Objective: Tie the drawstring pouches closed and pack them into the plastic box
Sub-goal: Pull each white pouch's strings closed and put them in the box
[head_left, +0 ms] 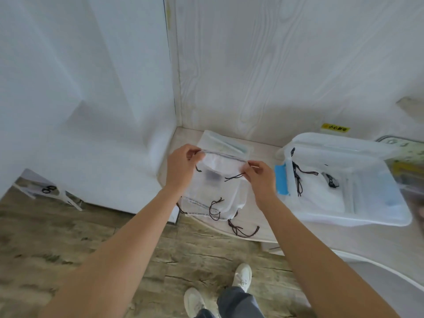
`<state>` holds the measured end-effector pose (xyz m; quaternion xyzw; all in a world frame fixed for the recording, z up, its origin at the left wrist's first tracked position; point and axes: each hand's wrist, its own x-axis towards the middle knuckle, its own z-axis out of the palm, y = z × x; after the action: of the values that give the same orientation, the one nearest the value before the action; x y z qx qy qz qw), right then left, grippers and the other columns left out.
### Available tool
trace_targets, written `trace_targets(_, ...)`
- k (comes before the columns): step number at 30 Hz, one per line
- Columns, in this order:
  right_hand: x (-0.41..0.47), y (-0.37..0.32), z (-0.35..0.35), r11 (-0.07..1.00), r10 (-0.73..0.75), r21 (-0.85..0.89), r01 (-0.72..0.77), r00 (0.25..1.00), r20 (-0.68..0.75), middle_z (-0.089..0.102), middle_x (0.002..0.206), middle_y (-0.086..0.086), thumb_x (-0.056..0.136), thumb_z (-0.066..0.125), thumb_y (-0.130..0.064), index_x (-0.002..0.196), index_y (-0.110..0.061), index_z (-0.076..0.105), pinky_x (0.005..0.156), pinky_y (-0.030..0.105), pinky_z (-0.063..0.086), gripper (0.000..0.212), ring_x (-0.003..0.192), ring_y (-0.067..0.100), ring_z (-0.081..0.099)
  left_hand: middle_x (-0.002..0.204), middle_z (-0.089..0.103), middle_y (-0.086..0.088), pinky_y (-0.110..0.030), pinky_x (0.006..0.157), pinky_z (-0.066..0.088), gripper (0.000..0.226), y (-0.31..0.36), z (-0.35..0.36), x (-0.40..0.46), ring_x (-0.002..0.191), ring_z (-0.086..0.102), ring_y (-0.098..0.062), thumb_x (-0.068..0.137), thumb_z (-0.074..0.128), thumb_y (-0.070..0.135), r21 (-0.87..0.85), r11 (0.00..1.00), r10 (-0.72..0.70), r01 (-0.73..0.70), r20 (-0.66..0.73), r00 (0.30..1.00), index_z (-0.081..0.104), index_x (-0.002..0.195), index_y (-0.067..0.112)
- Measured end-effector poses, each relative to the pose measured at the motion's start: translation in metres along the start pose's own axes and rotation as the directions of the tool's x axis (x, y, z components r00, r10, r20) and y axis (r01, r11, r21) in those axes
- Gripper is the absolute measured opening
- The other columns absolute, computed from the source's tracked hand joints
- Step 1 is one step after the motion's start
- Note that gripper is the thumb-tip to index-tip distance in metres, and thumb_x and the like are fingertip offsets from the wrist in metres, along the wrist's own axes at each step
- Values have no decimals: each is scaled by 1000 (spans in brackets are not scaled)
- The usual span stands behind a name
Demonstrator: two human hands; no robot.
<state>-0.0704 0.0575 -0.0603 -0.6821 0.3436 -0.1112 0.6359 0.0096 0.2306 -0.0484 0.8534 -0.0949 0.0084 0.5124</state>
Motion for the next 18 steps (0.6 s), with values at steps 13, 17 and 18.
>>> trace_targets(13, -11, -30, -15, 599, 269, 744, -297, 949, 163, 68, 60, 4, 93, 51, -2, 82, -3, 58, 59, 22, 58, 13, 56, 12, 68, 60, 64, -3, -21, 62, 57, 17, 36, 7, -2, 57, 63, -12, 87, 61, 2, -716, 623, -412, 315, 42, 910, 58, 70, 4)
trace_targets(17, -13, -38, -16, 459, 260, 831, -315, 942, 213, 69, 61, 7, 95, 47, -5, 82, -2, 57, 60, 22, 58, 17, 53, 11, 67, 66, 69, -1, -22, 58, 58, 20, 43, 8, -3, 62, 64, -13, 96, 51, 15, -795, 436, -528, 421, 153, 836, 55, 78, 6)
trace_targets(18, -15, -39, -16, 431, 246, 844, -321, 941, 232, 70, 63, 8, 96, 46, -5, 82, -1, 58, 59, 21, 58, 18, 53, 10, 66, 67, 71, 1, -21, 57, 57, 21, 43, 8, -3, 65, 65, -12, 98, 47, 17, -827, 363, -534, 429, 193, 823, 54, 81, 6)
